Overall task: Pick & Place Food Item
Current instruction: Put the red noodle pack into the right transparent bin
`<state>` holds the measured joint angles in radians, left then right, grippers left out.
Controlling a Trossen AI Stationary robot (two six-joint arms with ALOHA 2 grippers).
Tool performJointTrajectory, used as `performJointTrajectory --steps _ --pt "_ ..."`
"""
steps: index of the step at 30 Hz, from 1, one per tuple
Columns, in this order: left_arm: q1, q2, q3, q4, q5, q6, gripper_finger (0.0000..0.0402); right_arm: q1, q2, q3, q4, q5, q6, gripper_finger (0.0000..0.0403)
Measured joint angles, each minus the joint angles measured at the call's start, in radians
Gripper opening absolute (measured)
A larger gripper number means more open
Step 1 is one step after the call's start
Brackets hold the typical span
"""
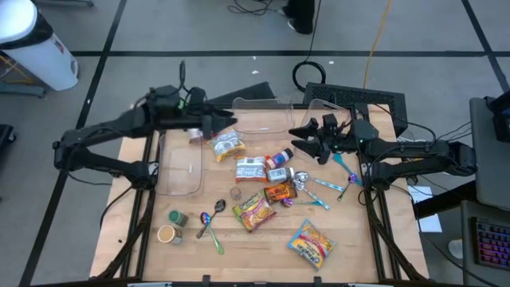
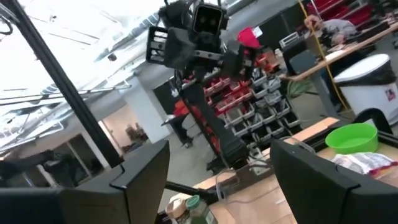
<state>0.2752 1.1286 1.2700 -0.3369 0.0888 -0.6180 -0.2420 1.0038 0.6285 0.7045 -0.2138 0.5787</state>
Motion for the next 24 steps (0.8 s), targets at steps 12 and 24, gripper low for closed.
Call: performJointTrajectory --steps 12,24 --pt "0.008 0.006 0.12 -0.31 -0.215 0.085 0.0273 0.0 0.0 0.0 -0.158 0.0 -0.068 0.0263" --pt "0.075 0.101 0.119 -0.455 -0.245 0.162 0.0273 0.0 0.0 0.0 -0.21 -0.001 -0.12 0.0263"
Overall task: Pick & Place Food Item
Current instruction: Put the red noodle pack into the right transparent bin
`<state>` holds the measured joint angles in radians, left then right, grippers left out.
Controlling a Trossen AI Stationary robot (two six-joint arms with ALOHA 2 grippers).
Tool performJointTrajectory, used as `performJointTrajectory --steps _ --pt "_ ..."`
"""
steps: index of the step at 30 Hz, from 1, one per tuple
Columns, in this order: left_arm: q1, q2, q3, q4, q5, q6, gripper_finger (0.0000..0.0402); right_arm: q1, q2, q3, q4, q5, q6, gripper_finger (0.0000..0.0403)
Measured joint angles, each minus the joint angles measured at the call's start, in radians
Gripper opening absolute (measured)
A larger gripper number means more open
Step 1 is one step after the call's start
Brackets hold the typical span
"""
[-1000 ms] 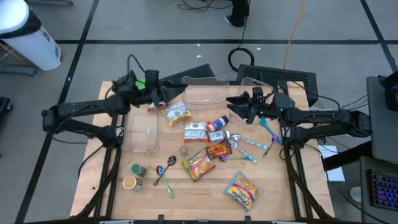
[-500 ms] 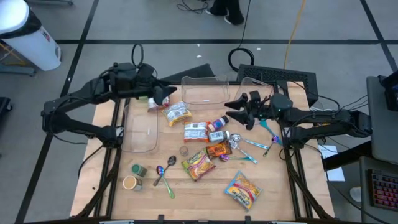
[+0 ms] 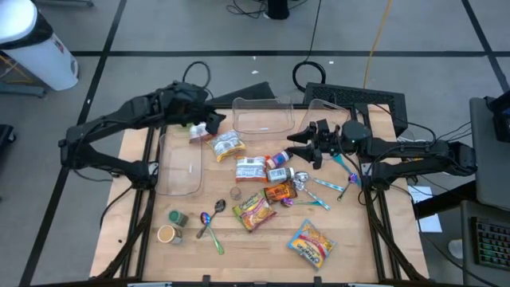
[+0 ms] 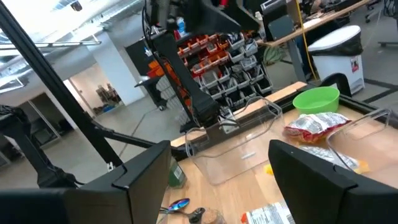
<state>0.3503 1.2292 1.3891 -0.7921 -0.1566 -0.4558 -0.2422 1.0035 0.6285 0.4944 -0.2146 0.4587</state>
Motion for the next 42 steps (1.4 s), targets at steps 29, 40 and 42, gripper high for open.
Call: performJointTrajectory --steps 29,40,42 --pt "0.425 0.177 0.0 -0.141 0.311 0.396 0.0273 -0.045 0.0 0.0 -0.194 0.001 0.019 0.0263" --pt "0.536 0.334 0.0 -0.157 0.252 0.446 0.0273 -0.1 0.0 0.0 -0.217 0.006 0.079 0.0263" --pt "0.513 0.353 0.0 -0.168 0.19 0.446 0.0273 -0.113 0.0 0.0 -0.229 0.008 0.079 0.0263"
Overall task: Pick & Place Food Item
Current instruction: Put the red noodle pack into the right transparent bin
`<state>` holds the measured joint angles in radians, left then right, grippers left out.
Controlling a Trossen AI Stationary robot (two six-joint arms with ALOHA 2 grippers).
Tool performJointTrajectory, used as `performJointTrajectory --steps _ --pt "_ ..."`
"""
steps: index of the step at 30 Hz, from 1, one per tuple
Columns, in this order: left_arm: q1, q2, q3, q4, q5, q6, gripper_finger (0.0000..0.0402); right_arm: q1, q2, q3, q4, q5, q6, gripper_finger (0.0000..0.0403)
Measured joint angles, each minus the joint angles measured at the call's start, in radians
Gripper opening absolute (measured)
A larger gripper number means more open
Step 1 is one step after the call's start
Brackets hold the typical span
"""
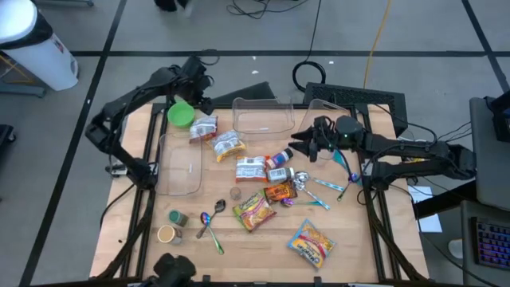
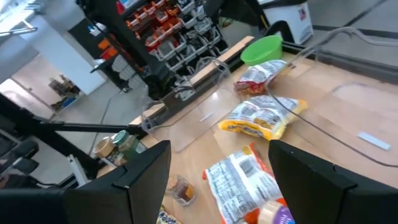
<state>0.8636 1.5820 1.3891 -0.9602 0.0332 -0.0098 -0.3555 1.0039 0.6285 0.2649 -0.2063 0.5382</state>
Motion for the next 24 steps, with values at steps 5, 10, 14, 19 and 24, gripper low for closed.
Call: performJointTrajectory --steps 5,10,14,19,24 --pt "-0.072 0.038 0.0 -0.012 -0.122 -0.023 0.0273 -0.021 0.0 0.0 -0.018 0.053 0.0 0.0263" --pt "-0.123 0.079 0.0 -0.012 -0.153 -0.074 0.0273 -0.039 0.0 0.0 -0.025 0.053 0.0 0.0263" --pt "-0.14 0.126 0.0 -0.014 -0.158 -0.127 0.0273 -0.039 0.0 0.0 -0.024 0.053 0.0 0.0263" --pt "-0.15 0.183 0.0 -0.017 -0.159 -0.173 0.0273 -0.039 0.0 0.0 -0.038 0.053 0.0 0.0263" --pt "-0.163 0.235 0.0 -0.02 -0.173 -0.21 0.0273 -0.038 0.0 0.0 -0.039 0.053 0.0 0.0263"
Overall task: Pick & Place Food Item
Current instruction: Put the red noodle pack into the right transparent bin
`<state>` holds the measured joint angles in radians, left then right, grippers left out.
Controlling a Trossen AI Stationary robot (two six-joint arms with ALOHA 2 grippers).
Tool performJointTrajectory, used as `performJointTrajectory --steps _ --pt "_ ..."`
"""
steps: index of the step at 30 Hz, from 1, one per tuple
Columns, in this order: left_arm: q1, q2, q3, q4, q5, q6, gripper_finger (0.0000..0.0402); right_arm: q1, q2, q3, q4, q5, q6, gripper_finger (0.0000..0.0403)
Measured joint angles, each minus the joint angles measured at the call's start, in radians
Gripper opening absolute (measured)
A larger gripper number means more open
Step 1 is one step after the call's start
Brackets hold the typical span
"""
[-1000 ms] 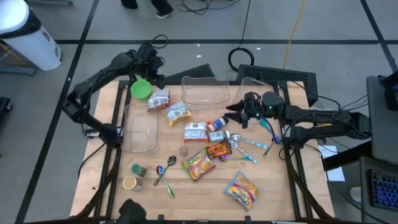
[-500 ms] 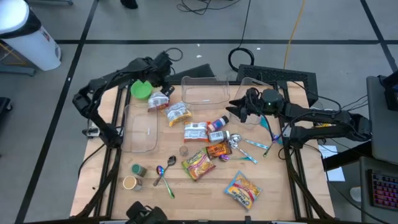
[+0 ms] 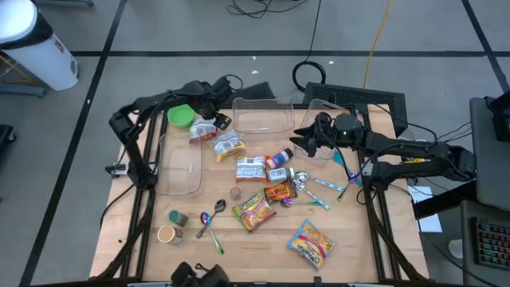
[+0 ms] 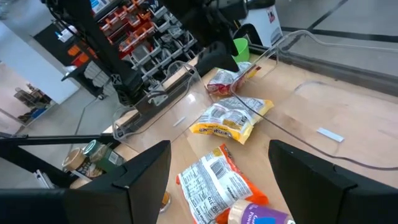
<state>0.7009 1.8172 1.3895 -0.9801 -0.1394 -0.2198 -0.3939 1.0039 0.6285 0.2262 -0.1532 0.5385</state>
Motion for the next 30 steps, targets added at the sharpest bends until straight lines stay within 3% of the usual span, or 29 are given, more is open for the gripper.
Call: performJointTrajectory --steps 15,30 --pt "-0.039 0.059 0.0 -0.027 -0.083 -0.012 0.0266 0.0 0.0 0.0 -0.033 0.0 0.0 0.0263" --pt "-0.04 0.08 0.0 -0.064 -0.1 -0.006 0.0123 0.0 0.0 0.0 -0.037 0.0 0.0 0.0263"
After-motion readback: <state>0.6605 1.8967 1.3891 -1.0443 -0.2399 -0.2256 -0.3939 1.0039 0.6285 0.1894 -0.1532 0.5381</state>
